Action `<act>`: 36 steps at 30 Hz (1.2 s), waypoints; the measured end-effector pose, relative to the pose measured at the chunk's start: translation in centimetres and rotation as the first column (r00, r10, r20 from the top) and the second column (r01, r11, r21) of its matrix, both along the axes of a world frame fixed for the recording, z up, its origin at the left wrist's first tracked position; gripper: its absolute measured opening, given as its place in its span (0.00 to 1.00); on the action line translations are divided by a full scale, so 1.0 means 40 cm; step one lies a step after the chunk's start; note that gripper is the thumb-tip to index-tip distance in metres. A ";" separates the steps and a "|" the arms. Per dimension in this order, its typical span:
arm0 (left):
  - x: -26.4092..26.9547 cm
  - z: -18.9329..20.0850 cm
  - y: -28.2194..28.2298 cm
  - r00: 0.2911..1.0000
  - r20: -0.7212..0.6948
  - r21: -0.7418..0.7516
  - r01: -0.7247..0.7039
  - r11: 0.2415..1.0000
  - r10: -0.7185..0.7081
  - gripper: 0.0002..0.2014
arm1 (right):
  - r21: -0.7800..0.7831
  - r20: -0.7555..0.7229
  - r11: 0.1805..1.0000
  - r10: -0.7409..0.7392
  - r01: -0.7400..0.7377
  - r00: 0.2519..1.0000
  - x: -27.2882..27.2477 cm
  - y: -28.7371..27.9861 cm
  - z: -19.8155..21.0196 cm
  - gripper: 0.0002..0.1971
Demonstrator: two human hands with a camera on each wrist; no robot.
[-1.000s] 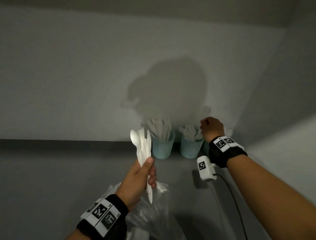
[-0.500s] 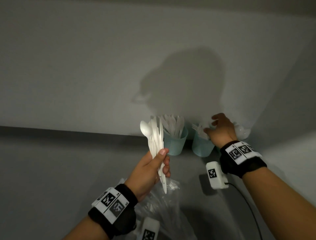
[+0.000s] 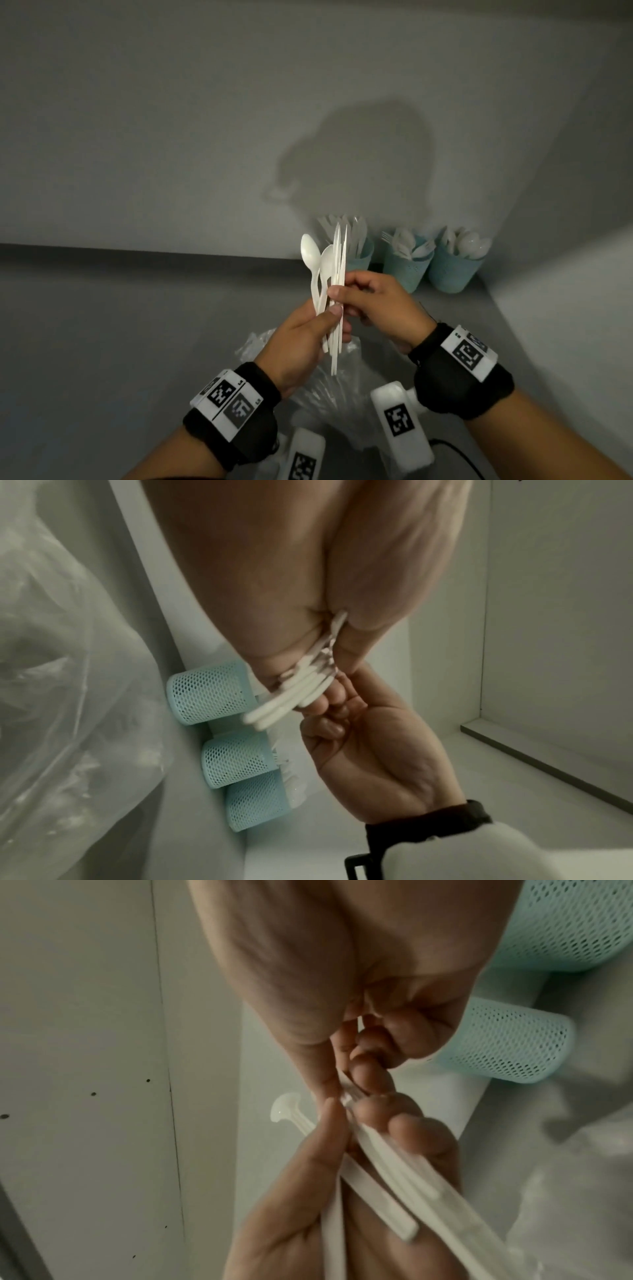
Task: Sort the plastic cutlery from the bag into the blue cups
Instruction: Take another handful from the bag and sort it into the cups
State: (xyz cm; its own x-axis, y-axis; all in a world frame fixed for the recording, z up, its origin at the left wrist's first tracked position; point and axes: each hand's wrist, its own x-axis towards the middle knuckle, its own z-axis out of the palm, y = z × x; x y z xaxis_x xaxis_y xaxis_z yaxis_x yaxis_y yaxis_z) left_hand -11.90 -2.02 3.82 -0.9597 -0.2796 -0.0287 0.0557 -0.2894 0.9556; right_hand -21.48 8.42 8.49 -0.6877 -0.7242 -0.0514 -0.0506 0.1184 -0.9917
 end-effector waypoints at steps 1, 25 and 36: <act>0.001 0.002 -0.001 1.000 -0.001 0.024 -0.006 1.000 0.006 0.12 | 0.008 -0.010 1.000 0.001 -0.001 1.000 -0.003 0.001 -0.001 0.10; 0.003 0.023 0.001 0.995 0.066 0.077 0.072 0.994 -0.077 0.17 | 0.047 -0.057 0.997 0.064 -0.061 0.996 -0.032 0.008 0.042 0.07; -0.048 0.034 -0.002 0.998 0.038 0.232 -0.048 0.972 0.040 0.19 | 0.081 -0.070 0.994 0.079 -0.073 0.994 -0.058 -0.042 0.000 0.12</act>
